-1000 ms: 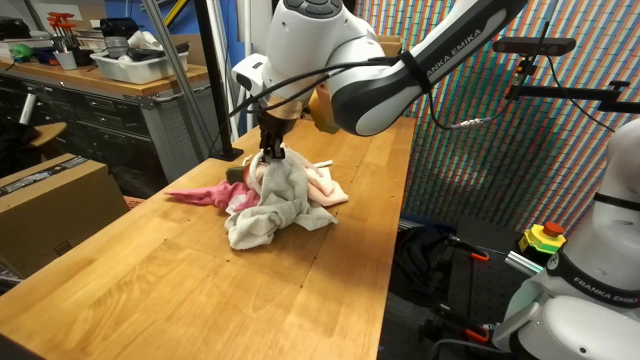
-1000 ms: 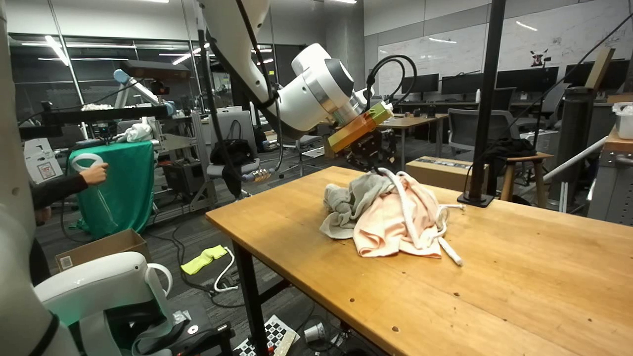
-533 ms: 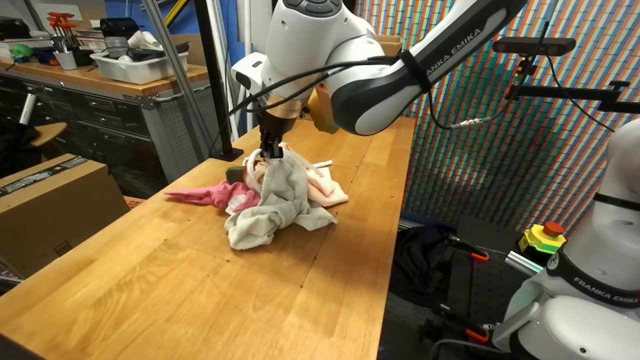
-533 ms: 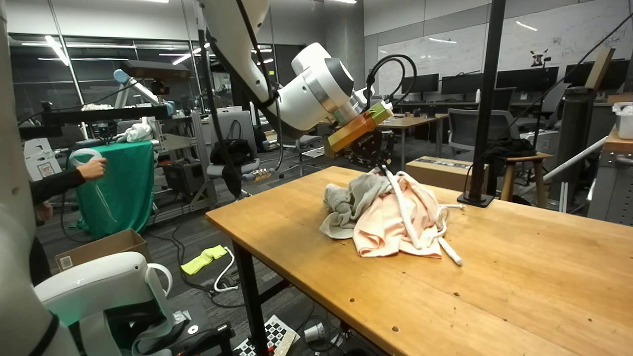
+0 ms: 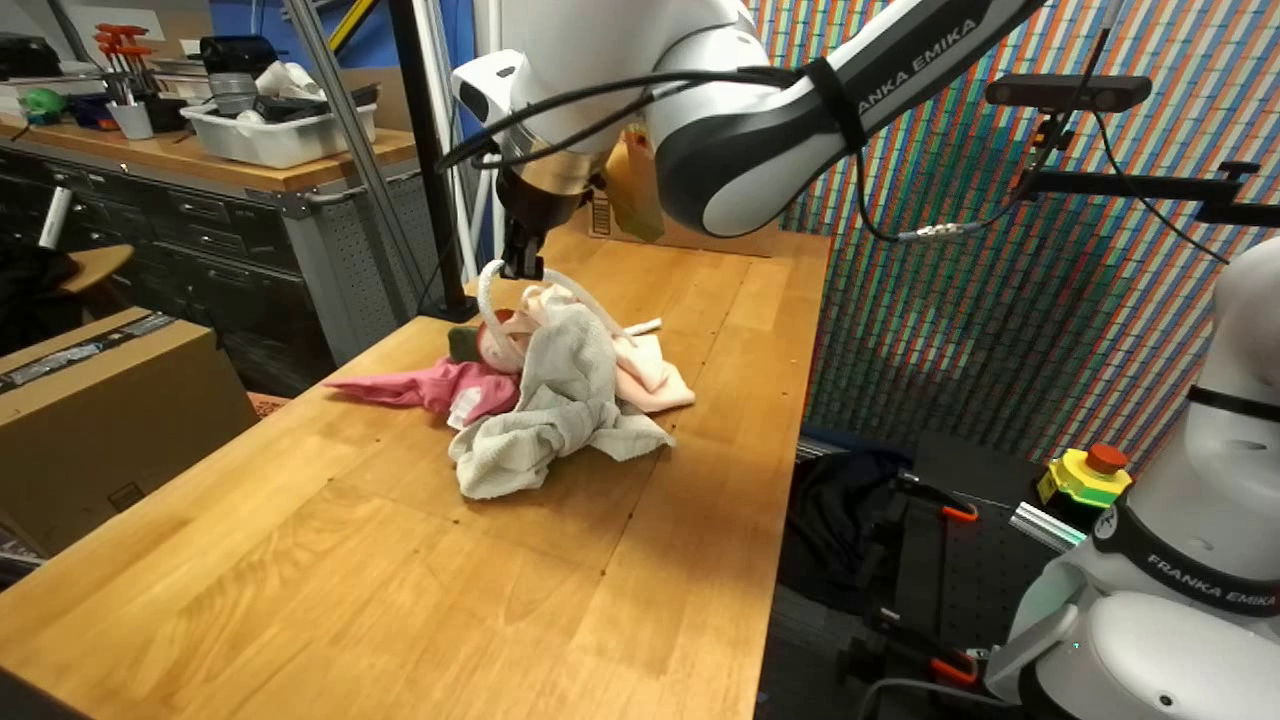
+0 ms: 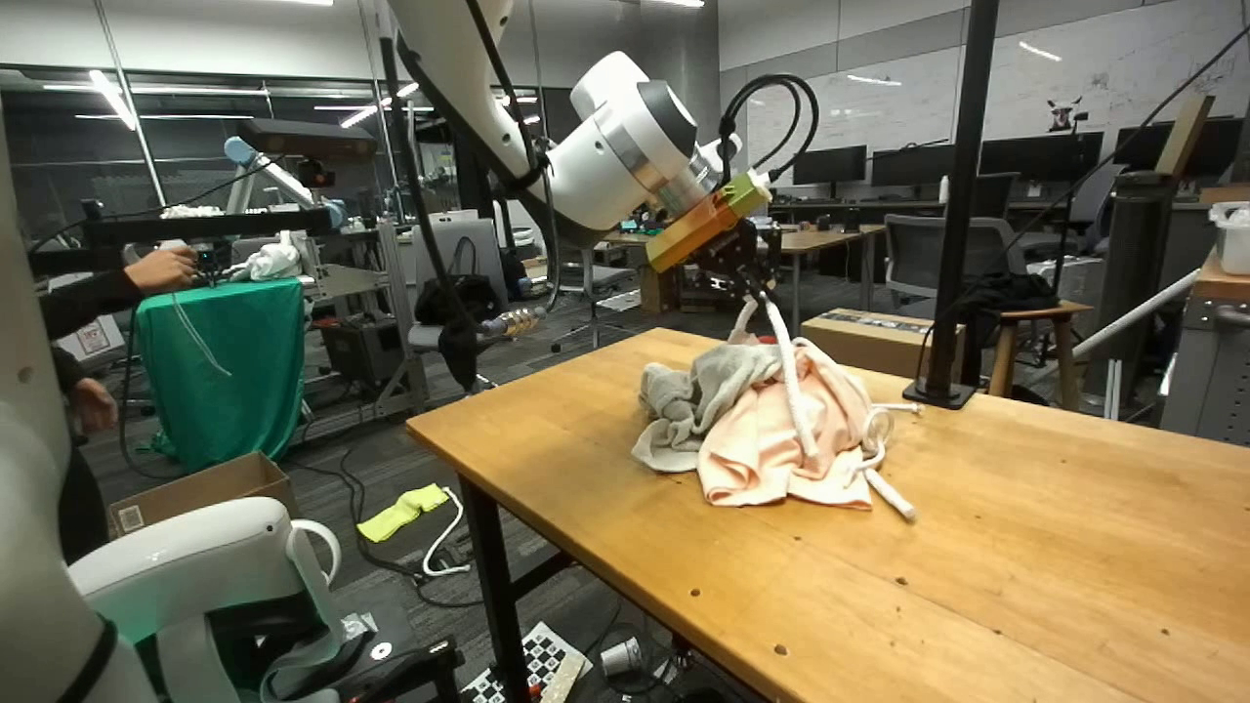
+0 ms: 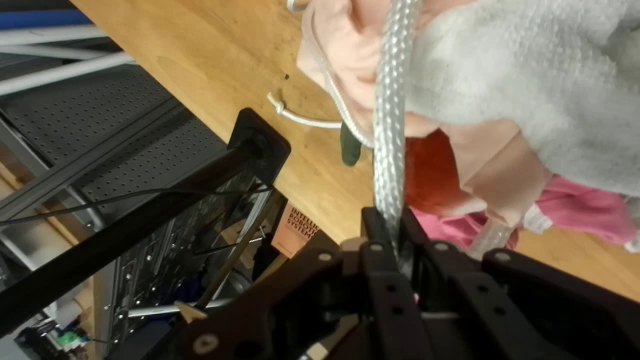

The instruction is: Separate the items on the table

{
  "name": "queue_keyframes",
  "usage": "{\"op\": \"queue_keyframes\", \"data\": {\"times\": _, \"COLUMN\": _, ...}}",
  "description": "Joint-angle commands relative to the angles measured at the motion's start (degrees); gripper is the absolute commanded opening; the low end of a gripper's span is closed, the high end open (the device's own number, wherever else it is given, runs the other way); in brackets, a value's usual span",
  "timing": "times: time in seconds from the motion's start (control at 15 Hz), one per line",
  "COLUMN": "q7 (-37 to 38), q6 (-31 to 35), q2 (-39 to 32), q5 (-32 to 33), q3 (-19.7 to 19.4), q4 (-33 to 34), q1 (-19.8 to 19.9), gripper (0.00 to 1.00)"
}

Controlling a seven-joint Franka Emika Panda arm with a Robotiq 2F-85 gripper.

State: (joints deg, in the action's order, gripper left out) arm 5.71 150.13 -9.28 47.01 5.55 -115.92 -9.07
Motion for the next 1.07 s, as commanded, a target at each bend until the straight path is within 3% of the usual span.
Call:
{"op": "queue_keyframes", "data": {"times": 0.0, "q7": 5.6, "q6": 0.0, "q2": 4.4, "q5": 0.3, "q3": 0.0, "q4": 1.5, "q1": -0.9, "gripper": 0.05}}
{"op": "queue_keyframes", "data": {"times": 0.73, "q7": 24.2, "q6": -4.2, "q2": 17.4, "q5": 2.0, "q3": 1.5, "q4": 12.4, "q1": -0.9, "gripper": 0.05}}
{"op": "queue_keyframes", "data": {"times": 1.0, "q7": 28.9, "q6": -8.7, "q2": 19.8, "q5": 0.5, "q3": 3.7, "q4": 19.3, "q1": 3.4, "gripper": 0.05}}
